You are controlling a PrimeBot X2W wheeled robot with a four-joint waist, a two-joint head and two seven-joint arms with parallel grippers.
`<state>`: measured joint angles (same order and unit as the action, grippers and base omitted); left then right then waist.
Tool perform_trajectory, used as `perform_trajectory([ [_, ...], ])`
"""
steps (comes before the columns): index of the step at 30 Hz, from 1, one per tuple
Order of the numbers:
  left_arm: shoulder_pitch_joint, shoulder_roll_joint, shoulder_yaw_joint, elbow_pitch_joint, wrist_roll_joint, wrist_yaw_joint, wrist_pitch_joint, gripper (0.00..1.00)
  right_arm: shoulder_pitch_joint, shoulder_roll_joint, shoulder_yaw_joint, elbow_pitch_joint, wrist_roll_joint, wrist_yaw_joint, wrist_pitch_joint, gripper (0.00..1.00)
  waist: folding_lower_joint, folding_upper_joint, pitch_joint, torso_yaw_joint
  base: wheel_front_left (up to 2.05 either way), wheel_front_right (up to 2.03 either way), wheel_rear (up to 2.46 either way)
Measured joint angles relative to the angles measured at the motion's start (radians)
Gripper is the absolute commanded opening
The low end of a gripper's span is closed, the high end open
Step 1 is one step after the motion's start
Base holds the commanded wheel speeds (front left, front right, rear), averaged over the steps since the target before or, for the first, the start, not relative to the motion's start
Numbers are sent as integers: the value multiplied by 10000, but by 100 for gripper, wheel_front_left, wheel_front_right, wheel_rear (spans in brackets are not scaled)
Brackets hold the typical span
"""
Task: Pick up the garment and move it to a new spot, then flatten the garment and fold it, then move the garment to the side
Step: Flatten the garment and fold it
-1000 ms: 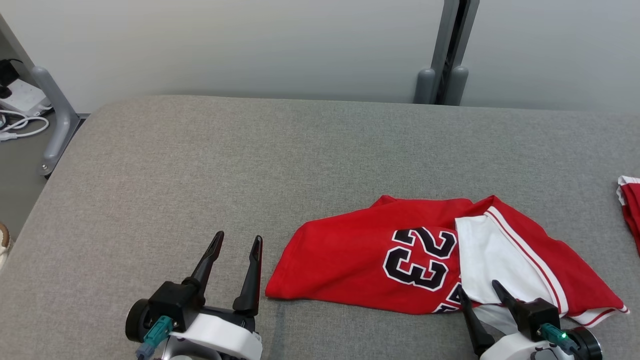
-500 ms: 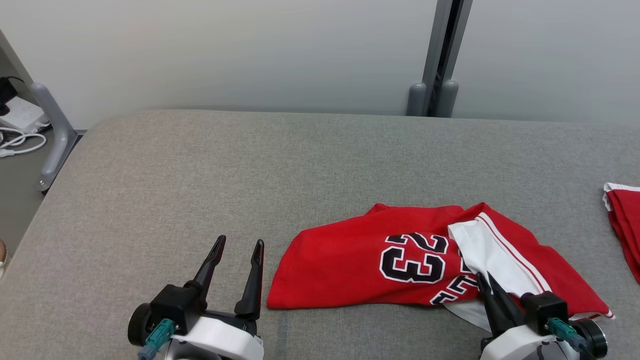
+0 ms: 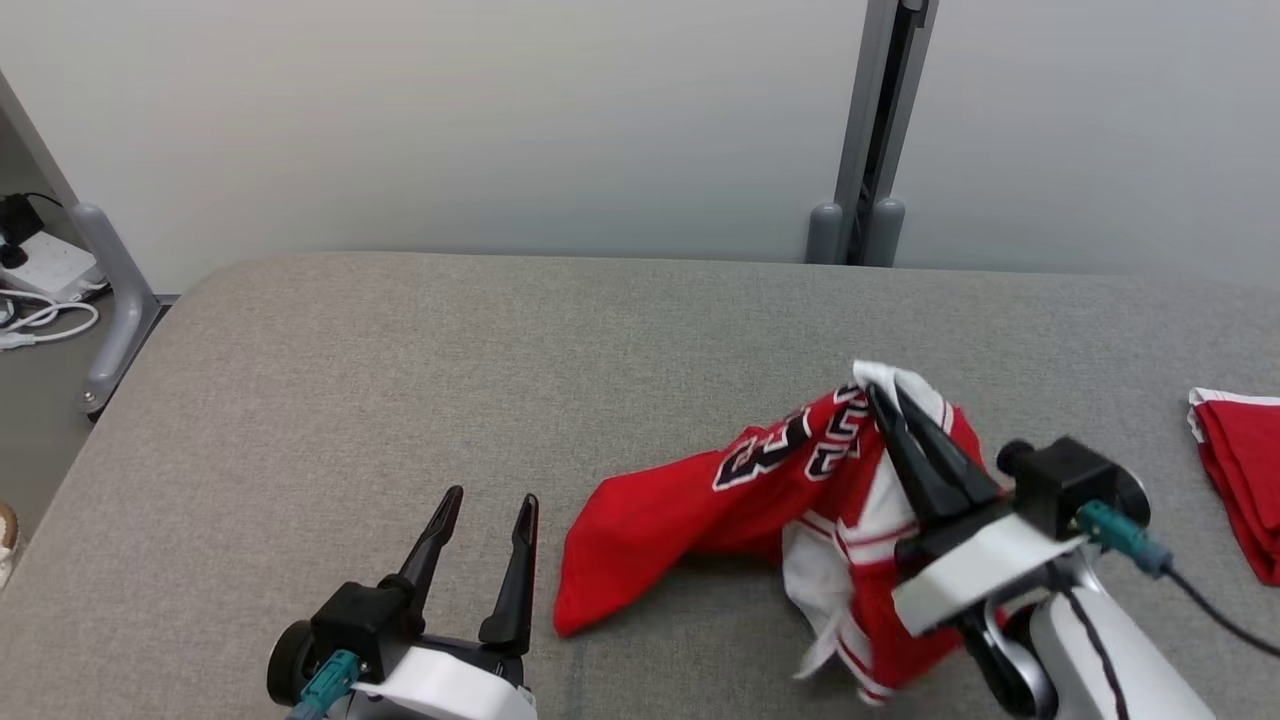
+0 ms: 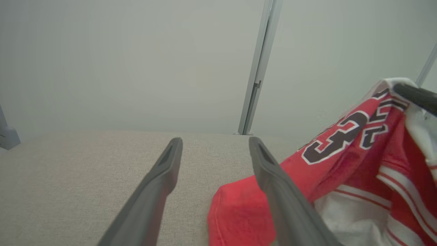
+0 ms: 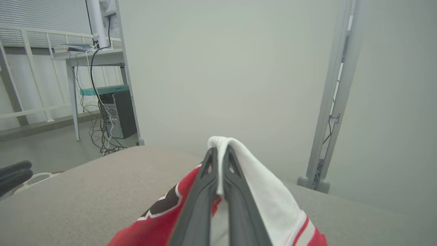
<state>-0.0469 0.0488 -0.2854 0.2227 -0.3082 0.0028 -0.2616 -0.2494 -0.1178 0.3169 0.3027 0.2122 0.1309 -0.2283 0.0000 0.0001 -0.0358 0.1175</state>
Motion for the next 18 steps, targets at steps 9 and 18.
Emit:
perform_trajectory([
  [9, 20, 2, -109, 17, -8, -17, 0, 100, -1421, -790, -918, -230, 2038, -2, 1475, 0, 0, 0, -21, 394, 0, 0, 0],
  [18, -113, 2, -58, 59, 90, -102, -2, 100, -2026, -2251, -1450, 4314, 740, 0, 2067, 100, -1, 0, 308, 740, 0, 0, 0],
])
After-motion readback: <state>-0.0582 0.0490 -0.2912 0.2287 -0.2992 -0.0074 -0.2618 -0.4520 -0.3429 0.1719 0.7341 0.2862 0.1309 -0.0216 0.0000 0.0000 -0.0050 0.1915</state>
